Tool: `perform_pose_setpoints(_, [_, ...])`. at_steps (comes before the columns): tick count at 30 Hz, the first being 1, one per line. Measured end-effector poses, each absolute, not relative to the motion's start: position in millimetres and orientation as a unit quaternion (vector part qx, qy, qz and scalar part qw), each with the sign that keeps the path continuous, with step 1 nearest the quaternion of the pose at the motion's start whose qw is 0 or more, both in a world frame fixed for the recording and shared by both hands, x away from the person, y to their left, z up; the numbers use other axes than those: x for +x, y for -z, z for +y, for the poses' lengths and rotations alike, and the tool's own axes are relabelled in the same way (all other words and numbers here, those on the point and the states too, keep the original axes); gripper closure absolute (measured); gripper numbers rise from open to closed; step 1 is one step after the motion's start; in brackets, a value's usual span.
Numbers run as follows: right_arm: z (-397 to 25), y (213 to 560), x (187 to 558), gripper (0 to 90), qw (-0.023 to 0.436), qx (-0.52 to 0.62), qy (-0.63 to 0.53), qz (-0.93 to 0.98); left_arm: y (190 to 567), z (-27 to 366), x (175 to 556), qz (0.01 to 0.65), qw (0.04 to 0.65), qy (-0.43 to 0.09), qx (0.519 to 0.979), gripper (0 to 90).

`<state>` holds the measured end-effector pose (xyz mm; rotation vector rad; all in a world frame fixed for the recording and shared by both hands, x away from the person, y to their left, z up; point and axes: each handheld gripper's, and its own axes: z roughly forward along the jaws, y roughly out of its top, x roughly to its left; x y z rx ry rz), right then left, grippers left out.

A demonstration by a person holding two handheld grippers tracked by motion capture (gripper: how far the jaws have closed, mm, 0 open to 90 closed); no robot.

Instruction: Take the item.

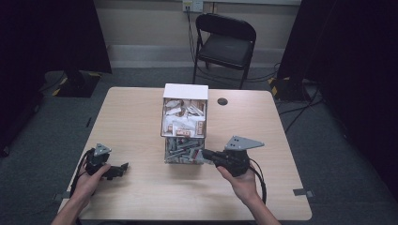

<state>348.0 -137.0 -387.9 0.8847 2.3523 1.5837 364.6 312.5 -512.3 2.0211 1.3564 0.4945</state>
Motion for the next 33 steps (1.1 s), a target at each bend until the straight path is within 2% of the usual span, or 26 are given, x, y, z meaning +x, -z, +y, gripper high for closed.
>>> perform_pose_setpoints(33, [-173,381,354,90.0,0.111,0.330,-0.537,0.768,512,312,365,0.517,0.323,-0.188,0.770,0.0])
